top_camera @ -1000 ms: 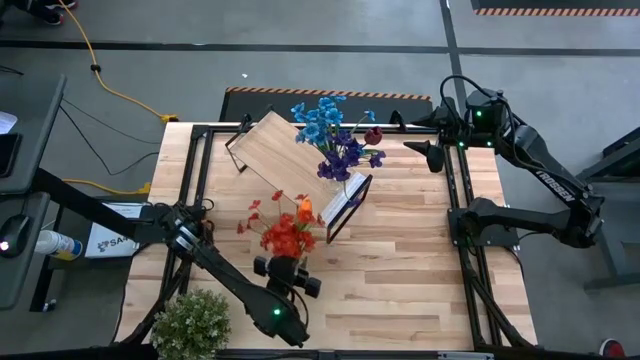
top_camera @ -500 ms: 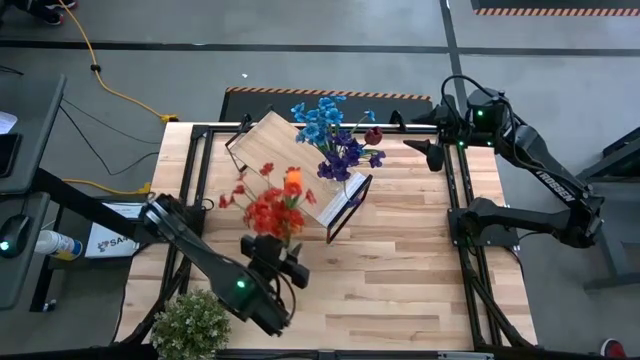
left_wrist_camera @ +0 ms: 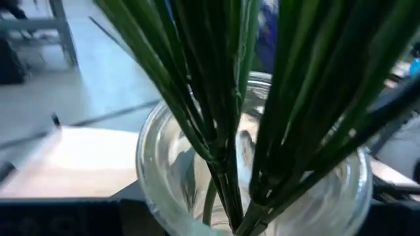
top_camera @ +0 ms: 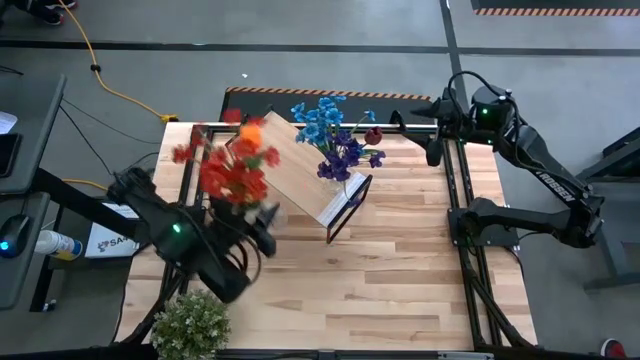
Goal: Pick and place flowers into a vace then onto a shelf
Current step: Put the transparent flower vase on the shelf
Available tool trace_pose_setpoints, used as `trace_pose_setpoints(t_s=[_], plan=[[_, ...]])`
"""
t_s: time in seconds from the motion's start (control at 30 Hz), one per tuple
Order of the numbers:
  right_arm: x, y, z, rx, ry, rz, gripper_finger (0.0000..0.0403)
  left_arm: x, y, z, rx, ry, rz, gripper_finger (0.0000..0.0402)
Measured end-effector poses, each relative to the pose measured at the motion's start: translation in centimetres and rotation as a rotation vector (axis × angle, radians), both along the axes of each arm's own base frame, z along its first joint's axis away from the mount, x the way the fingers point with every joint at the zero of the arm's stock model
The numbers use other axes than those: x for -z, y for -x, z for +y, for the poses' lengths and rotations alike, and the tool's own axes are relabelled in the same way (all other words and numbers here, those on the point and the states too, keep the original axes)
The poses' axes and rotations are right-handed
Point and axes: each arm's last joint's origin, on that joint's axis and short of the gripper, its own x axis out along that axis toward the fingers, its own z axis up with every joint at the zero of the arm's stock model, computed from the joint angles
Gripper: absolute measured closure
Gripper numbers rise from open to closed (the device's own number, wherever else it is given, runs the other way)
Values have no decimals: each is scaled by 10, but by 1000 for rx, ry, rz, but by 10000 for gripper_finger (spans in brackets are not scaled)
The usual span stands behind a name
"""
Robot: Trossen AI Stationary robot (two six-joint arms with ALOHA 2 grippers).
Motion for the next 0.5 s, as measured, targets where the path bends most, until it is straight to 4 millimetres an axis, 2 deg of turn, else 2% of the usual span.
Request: trace_pose_setpoints(t_s=[0.23, 0.4, 0.5], plan=[[-4, -1, -1, -6, 50, -21, 103, -33, 23, 56, -106, -76, 8, 197], [-4, -1, -1, 11, 87, -7, 103, -46, 36, 94, -241, -89, -13, 197], [-4, 0, -2, 44, 108, 8, 103, -48, 36, 113, -335, -87, -17, 197]])
